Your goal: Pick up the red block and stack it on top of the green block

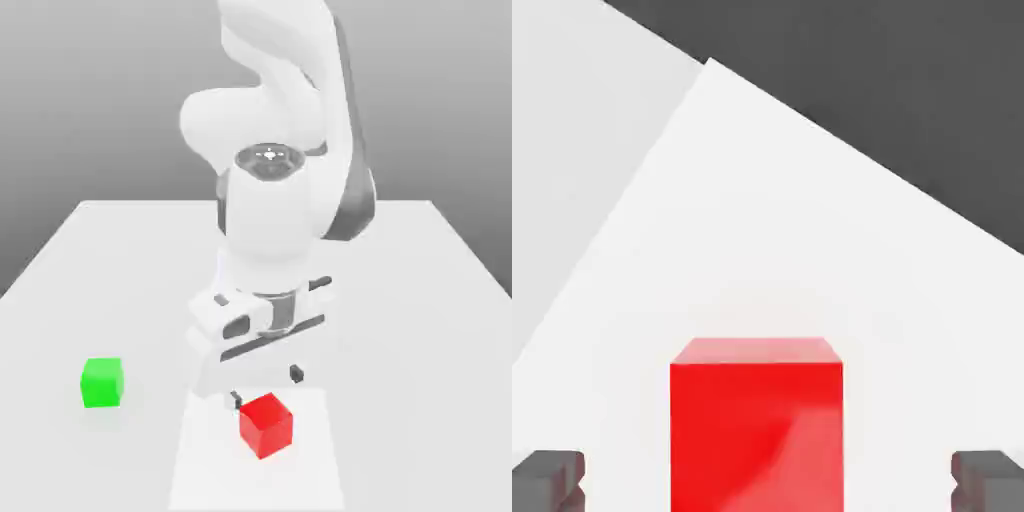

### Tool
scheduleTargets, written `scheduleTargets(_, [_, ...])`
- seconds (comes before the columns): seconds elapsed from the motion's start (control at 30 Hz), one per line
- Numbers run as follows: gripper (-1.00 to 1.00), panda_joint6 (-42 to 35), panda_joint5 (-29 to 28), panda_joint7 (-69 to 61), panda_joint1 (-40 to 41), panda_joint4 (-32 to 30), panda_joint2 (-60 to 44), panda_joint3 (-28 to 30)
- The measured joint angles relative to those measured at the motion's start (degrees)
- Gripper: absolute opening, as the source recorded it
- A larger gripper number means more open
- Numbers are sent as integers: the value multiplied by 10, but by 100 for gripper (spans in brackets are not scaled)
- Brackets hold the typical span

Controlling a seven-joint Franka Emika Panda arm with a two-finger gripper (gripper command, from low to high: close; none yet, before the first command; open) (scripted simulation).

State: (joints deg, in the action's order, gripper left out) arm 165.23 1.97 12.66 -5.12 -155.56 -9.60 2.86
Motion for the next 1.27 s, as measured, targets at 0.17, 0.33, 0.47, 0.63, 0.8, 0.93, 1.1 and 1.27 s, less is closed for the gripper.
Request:
scheduleTargets(0.17, [-100, 46, 8, -7, 7, 7, -54, -9])
scheduleTargets(0.33, [-100, 45, 7, -6, 8, 7, -53, -10])
scheduleTargets(0.47, [-100, -15, -5, 2, 3, -3, 17, -1])
scheduleTargets(0.63, [-100, -74, -35, 39, 71, -19, 93, 29])
scheduleTargets(0.8, [-100, -102, -62, 89, 177, -37, 139, 85])
scheduleTargets(0.93, [-100, -119, -71, 120, 241, -50, 171, 135])
scheduleTargets(1.1, [-100, -45, -11, 83, 245, -49, 93, 142])
scheduleTargets(1.27, [100, -7, 25, 58, 259, -48, 52, 121])
